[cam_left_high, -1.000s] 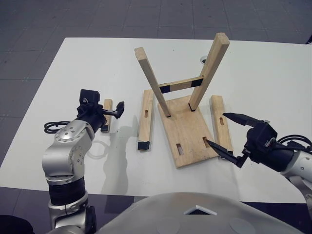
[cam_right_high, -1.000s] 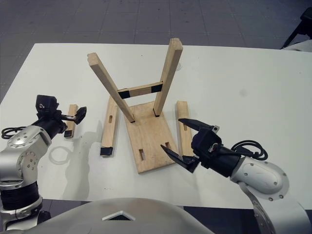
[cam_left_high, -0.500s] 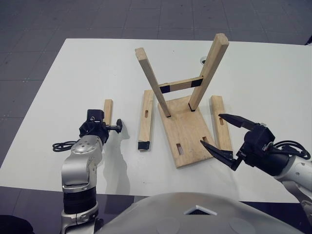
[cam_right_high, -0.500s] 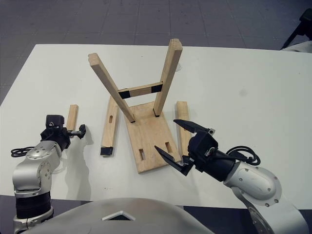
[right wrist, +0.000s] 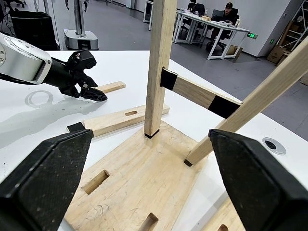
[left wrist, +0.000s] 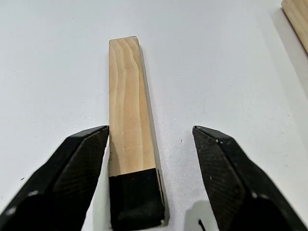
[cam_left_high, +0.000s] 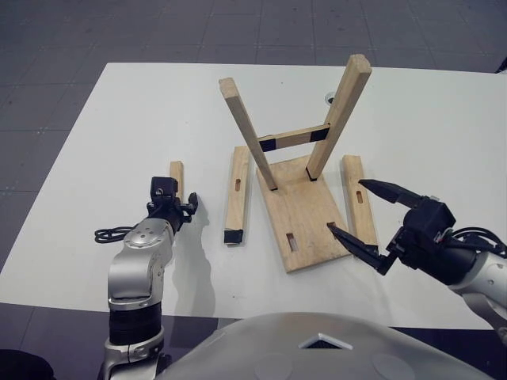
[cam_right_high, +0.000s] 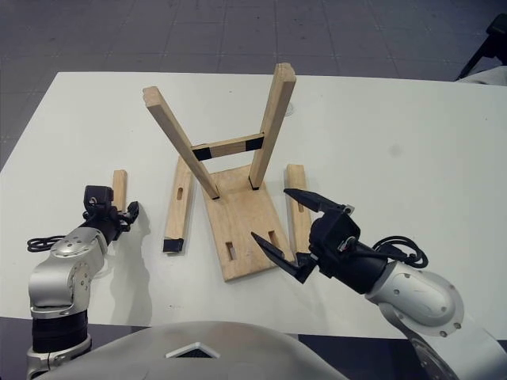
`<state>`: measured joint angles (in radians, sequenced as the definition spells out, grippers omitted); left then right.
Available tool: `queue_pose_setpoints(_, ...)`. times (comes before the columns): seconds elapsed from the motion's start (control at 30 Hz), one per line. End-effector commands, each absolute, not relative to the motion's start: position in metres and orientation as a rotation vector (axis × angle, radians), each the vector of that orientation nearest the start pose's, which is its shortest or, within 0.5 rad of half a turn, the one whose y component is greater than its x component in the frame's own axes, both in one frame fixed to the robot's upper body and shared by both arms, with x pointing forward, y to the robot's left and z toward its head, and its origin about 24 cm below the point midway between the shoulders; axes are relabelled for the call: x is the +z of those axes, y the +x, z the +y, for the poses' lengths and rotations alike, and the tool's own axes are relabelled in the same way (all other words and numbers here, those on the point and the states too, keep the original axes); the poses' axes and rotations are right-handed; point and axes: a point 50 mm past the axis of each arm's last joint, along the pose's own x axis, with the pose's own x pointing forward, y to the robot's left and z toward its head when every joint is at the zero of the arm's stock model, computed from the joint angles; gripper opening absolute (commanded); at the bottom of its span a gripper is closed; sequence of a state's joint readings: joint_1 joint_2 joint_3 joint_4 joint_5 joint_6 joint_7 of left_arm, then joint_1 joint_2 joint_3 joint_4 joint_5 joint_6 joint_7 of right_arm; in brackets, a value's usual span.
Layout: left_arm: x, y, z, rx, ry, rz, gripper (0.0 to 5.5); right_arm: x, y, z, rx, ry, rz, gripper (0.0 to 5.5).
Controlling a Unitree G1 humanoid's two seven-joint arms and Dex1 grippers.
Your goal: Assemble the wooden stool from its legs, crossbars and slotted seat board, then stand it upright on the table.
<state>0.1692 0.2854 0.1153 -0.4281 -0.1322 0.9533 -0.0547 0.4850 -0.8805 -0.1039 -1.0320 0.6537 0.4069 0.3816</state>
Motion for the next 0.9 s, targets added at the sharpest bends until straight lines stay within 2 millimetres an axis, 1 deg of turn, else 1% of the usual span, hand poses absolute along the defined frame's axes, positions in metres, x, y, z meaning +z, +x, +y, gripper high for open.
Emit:
queue_pose_setpoints(0.03,0.001,0.17,0.228,0.13,0.104,0.893,2.64,0.157,0.129,-0.155,0.906,-0.263,0.094,4.46)
queue_pose_setpoints(0.27,-0.003,0.163,0.222,0.137,0.04,0.937,1.41,0.157,0.129,-0.155,0.903,-0.286,0.102,4.46)
queue_pose_setpoints(0.5,-0.009,0.159,0.219,0.16,-0.002,0.972,1.33,0.159,0.13,-0.155,0.902,-0.296,0.098,4.46)
queue_pose_setpoints(0.57,-0.008,0.162,0.217,0.149,-0.029,0.937,1.33,0.159,0.131,-0.155,0.895,-0.299,0.095,4.46)
queue_pose_setpoints(0.63,0.012,0.174,0.212,0.082,-0.058,0.759,1.33,0.161,0.133,-0.156,0.868,-0.298,0.084,4.46)
queue_pose_setpoints(0.67,0.03,0.183,0.21,0.037,-0.051,0.608,1.33,0.162,0.135,-0.156,0.846,-0.283,0.072,4.46)
queue_pose_setpoints(0.7,0.052,0.191,0.211,0.028,0.002,0.434,1.33,0.164,0.138,-0.156,0.816,-0.258,0.054,4.46)
queue_pose_setpoints(0.73,0.069,0.196,0.213,0.038,0.049,0.299,1.33,0.166,0.141,-0.156,0.79,-0.234,0.039,4.46)
queue_pose_setpoints(0.77,0.091,0.2,0.214,0.054,0.114,0.134,1.33,0.169,0.147,-0.155,0.752,-0.194,0.005,4.46)
queue_pose_setpoints(0.8,0.11,0.202,0.211,0.066,0.157,-0.006,1.33,0.174,0.153,-0.153,0.722,-0.131,-0.036,4.46)
queue_pose_setpoints(0.83,0.123,0.201,0.207,0.066,0.182,-0.104,1.33,0.179,0.157,-0.15,0.713,-0.071,-0.065,4.46)
queue_pose_setpoints(0.9,0.138,0.192,0.198,0.07,0.244,-0.257,1.33,0.185,0.161,-0.139,0.734,0.04,-0.097,4.46)
